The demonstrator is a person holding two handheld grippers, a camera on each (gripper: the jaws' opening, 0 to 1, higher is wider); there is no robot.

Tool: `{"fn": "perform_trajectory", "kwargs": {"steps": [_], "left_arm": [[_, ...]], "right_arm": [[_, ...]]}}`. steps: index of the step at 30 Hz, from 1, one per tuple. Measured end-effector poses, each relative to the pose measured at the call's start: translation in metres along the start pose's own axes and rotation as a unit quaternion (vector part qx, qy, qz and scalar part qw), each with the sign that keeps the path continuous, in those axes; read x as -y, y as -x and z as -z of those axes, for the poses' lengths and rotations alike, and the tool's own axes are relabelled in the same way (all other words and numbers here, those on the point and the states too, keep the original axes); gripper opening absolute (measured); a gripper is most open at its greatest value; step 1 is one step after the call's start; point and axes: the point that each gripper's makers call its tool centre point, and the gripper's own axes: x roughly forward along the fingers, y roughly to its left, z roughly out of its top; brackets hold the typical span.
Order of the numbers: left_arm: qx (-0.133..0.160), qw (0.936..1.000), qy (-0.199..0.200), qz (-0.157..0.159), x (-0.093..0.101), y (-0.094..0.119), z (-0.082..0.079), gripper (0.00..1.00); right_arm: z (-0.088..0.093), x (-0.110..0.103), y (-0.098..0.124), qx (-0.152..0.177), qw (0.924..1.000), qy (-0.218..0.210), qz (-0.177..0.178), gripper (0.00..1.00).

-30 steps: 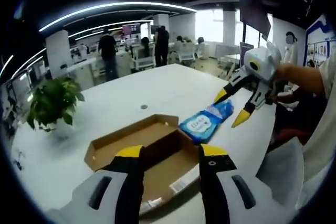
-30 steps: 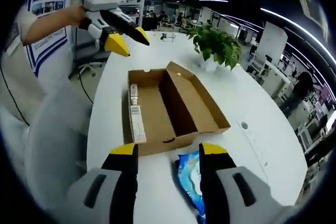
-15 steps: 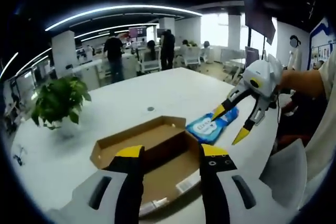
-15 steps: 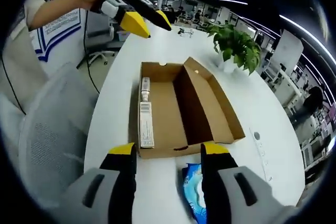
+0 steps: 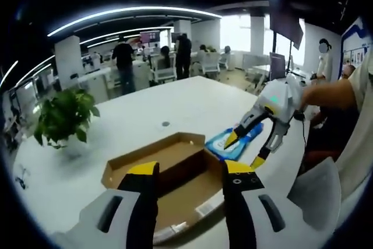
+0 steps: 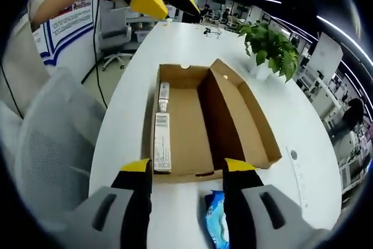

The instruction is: Operate the shoe box by opening the lid, removing the specified soft item, and placing it in the target area until the item is outside and the box remains undamaged.

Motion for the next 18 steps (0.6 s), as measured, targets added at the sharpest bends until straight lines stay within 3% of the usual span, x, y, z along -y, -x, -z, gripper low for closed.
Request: {"fn": "perform_trajectory", "kwargs": {"steps": [18], "left_arm": [[0.027,0.9991,0.030,0.011,0.023,0.006,-0.009,0.43]], "right_arm": [[0.005,-0.008,-0.055,-0.013,0.9980,0.013,-0.061,0.41]]}}
